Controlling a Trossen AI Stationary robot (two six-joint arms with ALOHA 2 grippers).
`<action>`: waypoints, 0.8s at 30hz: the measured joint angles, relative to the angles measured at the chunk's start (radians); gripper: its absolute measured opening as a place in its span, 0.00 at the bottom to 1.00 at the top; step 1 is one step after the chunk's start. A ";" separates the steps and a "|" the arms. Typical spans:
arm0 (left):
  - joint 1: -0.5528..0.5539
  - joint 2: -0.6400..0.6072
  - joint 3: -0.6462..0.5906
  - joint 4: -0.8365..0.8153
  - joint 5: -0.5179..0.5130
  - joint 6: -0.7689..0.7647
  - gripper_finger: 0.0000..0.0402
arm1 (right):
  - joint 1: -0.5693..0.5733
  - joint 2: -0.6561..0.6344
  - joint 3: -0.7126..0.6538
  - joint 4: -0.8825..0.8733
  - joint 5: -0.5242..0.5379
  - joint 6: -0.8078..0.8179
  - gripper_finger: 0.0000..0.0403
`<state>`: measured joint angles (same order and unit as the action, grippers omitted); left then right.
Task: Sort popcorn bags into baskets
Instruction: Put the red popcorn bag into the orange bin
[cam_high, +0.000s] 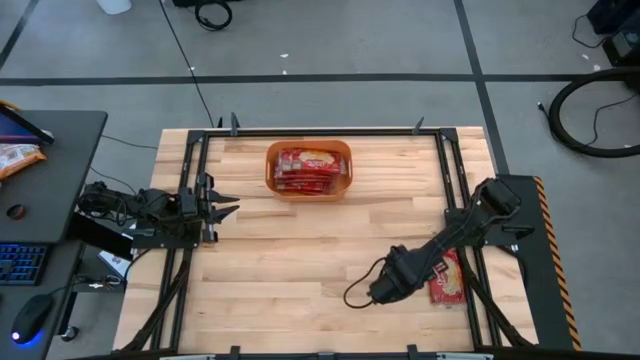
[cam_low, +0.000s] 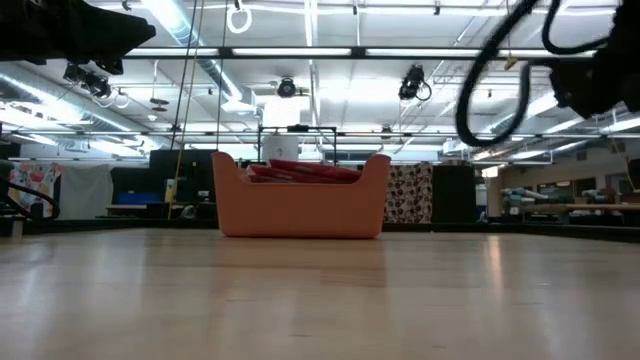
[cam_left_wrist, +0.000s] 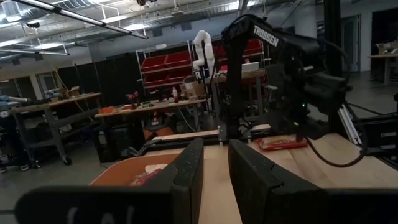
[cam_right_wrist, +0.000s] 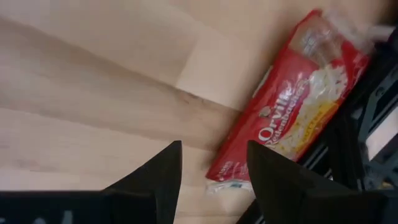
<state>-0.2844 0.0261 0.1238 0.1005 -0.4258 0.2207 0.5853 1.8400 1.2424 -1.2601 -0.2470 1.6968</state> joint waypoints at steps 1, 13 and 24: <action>0.000 0.000 0.000 0.000 0.000 0.000 0.20 | 0.004 0.000 -0.014 0.011 -0.015 0.001 0.46; 0.000 0.000 0.000 -0.001 0.000 0.000 0.20 | 0.075 -0.116 -0.226 0.184 -0.073 0.166 0.42; 0.000 0.000 0.000 -0.001 0.000 0.001 0.20 | 0.078 -0.159 -0.408 0.339 -0.027 0.299 0.42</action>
<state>-0.2848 0.0261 0.1238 0.0998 -0.4258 0.2214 0.6637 1.6814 0.8342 -0.9208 -0.2742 1.9955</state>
